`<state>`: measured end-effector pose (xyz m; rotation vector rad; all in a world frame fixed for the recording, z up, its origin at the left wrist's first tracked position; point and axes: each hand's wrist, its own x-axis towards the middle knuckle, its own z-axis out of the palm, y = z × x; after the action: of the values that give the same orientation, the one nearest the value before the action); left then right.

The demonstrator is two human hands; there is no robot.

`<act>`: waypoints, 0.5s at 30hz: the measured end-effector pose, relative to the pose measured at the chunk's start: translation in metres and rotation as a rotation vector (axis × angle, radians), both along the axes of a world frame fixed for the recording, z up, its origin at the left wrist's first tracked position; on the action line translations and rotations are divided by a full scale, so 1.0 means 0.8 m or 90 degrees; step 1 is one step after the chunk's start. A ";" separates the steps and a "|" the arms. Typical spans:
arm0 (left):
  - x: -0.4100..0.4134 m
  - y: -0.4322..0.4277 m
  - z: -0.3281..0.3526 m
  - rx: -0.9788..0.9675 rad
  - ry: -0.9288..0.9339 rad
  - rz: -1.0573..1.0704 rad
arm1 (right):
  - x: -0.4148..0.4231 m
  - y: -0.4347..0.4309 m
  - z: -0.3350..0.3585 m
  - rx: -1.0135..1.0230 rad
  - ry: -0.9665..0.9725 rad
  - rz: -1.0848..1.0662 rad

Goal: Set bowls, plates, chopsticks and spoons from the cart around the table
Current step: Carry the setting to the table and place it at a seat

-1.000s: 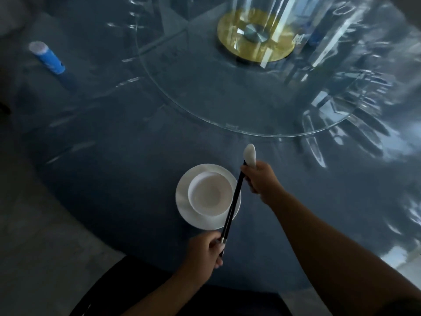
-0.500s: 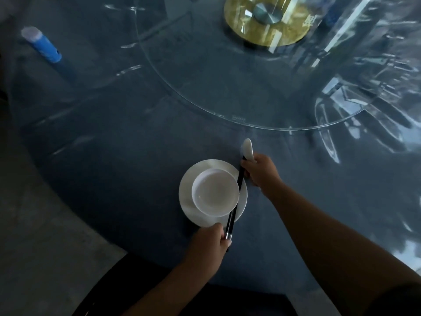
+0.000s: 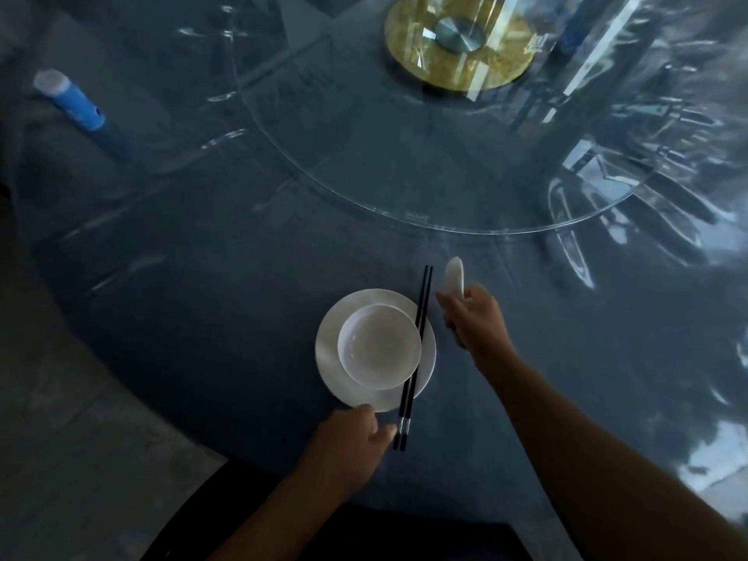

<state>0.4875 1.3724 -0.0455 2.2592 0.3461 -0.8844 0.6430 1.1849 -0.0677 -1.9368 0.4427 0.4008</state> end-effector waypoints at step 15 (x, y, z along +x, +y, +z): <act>0.089 0.067 -0.009 -0.209 -0.161 0.178 | -0.064 0.015 0.043 -0.167 -0.078 0.253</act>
<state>0.5590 1.4264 -0.0526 1.9307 0.3608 -0.4653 0.5917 1.1971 -0.0334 -2.2963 0.0258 0.4937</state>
